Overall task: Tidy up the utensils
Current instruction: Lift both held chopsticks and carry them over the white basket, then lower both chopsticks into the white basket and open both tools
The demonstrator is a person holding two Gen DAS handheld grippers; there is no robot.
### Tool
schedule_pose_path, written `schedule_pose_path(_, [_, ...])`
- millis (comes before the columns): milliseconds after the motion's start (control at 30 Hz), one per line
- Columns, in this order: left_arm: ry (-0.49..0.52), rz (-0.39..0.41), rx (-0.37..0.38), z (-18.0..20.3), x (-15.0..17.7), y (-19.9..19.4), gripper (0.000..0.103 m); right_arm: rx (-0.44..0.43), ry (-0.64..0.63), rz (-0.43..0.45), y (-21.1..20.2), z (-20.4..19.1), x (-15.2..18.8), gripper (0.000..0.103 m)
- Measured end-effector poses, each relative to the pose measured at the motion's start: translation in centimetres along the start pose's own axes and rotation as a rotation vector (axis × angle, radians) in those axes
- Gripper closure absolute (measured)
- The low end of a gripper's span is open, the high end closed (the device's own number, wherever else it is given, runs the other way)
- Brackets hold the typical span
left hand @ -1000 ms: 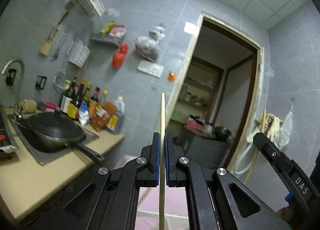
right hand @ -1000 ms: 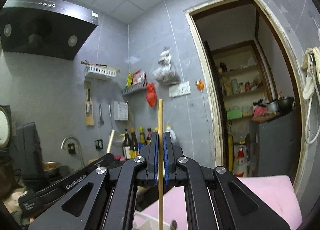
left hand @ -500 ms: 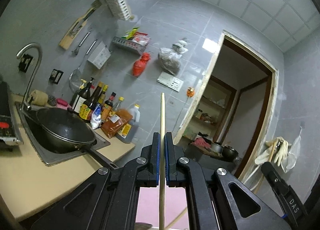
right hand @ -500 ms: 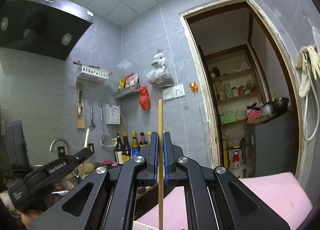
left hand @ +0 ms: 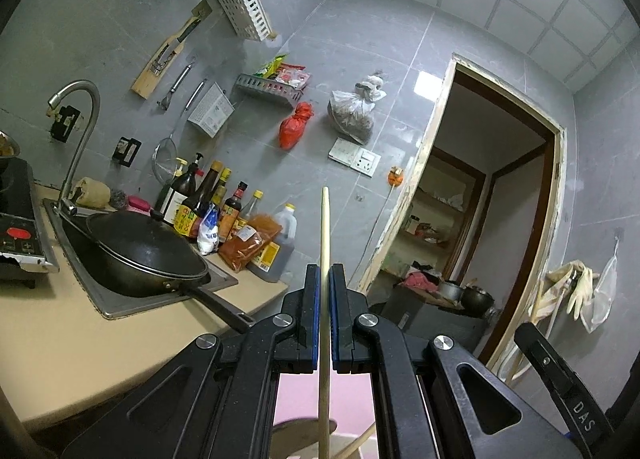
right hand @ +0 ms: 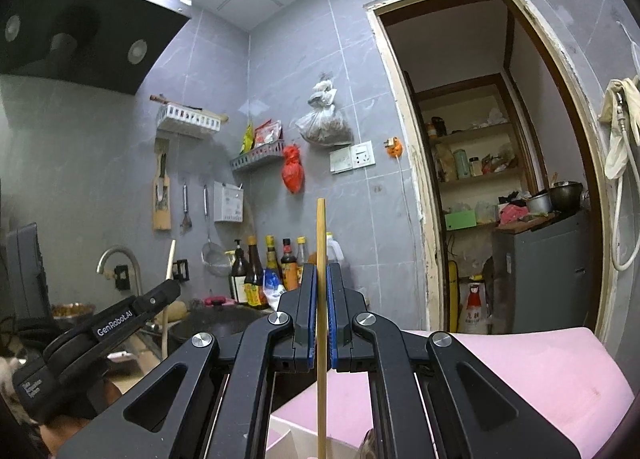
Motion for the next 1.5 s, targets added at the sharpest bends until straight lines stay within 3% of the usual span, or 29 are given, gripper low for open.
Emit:
schedule_pose_path(367, [0.094,-0.022,0.020,0.9,1.7,-1.1,0.100,0.002,-0.009,-0.037,0.4,-0.1,1.0,0.100])
schedule_pose_path(800, [0.126,-0.146,0.065,0.2,2.3,-1.5,0.097,-0.008,-0.009,-0.045,0.3,-0.3,1.3,0.093])
schedule_pose_path(933, [0.124,-0.145,0.069,0.0,2.2,-1.9,0.087,-0.014,-0.006,-0.037,0.0,-0.5,1.2,0.085])
schedule_pose_path(1300, [0.130,-0.165,0.069,-0.1,2.1,-2.1,0.085,-0.014,-0.008,-0.037,-0.1,-0.5,1.2,0.084])
schedule_pose_path(1500, [0.159,-0.189,0.065,0.7,1.3,-2.6,0.072,0.004,-0.011,-0.057,-0.9,-0.4,0.6,0.079])
Point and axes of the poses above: each gripper's, at about its wrist camera, not at the fingertips, and y roughly the way its jaws point, z to its right, x to its underside, the point moved 1 cm from there along y, roughly the way its jaws point, and after that the axes turned 10 degrees about -x, right-handed, at the moved point
